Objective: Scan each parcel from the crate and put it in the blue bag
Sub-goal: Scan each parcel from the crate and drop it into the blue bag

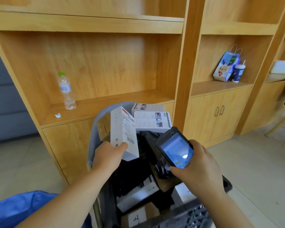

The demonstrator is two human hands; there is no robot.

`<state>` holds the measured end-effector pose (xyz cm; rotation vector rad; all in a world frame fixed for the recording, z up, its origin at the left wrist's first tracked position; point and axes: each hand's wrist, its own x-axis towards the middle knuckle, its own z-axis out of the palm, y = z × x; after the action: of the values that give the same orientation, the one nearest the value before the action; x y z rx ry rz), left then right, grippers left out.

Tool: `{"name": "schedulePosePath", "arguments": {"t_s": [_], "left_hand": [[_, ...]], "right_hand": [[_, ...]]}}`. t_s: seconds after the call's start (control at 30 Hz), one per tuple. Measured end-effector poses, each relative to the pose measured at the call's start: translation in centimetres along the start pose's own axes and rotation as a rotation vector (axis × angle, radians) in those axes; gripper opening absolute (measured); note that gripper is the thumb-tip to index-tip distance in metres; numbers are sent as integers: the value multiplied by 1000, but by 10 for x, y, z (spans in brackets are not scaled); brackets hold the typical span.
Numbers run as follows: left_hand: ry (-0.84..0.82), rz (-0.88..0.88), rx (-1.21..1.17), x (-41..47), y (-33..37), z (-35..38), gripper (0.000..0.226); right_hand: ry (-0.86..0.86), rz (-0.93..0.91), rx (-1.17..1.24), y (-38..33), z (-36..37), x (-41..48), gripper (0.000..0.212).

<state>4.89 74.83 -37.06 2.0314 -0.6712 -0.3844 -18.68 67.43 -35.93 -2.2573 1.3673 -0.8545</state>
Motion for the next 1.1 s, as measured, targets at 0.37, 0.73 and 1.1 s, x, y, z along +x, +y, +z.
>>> {"name": "schedulePosePath", "arguments": {"t_s": [0.37,0.73,1.1], "left_hand": [[-146,-32,-386,-103,-46,-44,4],[-19,17,-450,-157,-85,-82,19],[65,97,-357,-173,-106,-114,15]], "right_hand": [[-31,45,42,6,-39,-71,75],[-288,-202,-269,-11,-64,-118,88],[-375,-371,-404,-49,-66,-135,85]]}}
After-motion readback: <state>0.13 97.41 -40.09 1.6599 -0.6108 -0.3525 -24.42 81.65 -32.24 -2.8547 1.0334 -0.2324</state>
